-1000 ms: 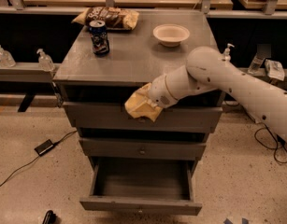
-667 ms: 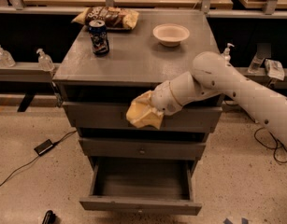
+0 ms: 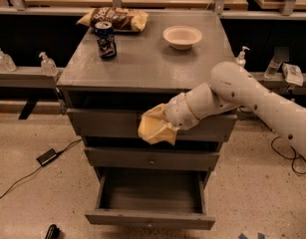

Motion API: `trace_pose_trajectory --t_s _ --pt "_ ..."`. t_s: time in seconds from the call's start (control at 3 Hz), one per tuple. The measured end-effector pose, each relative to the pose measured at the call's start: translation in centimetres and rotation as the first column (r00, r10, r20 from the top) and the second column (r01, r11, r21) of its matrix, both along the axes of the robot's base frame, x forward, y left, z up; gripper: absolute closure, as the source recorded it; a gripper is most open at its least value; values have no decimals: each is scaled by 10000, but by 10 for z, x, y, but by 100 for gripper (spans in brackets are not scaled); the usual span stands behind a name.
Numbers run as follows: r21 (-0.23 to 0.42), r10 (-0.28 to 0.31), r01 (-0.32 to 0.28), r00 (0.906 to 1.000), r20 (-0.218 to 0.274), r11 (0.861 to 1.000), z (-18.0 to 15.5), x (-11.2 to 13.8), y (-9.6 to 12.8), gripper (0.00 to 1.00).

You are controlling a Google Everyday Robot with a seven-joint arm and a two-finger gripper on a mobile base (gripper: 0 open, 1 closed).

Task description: Place sponge into bottom drawer

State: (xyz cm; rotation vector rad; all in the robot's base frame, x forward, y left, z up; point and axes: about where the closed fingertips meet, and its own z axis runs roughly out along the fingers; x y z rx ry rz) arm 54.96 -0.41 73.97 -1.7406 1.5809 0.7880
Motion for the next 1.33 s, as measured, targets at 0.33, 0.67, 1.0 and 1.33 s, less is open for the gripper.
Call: trace_pose_trajectory --t_s 0.33,0.67,1.0,1.33 --pt "184 115 -109 9994 -330 9998 -16 3 -7 100" --pt "494 6 17 9989 -476 9988 -74 -1 -42 100" --pt "1053 30 6 9994 -333 9944 -141 -21 -97 100" --pt "1235 55 -14 9994 -331 9923 -190 -35 -133 100"
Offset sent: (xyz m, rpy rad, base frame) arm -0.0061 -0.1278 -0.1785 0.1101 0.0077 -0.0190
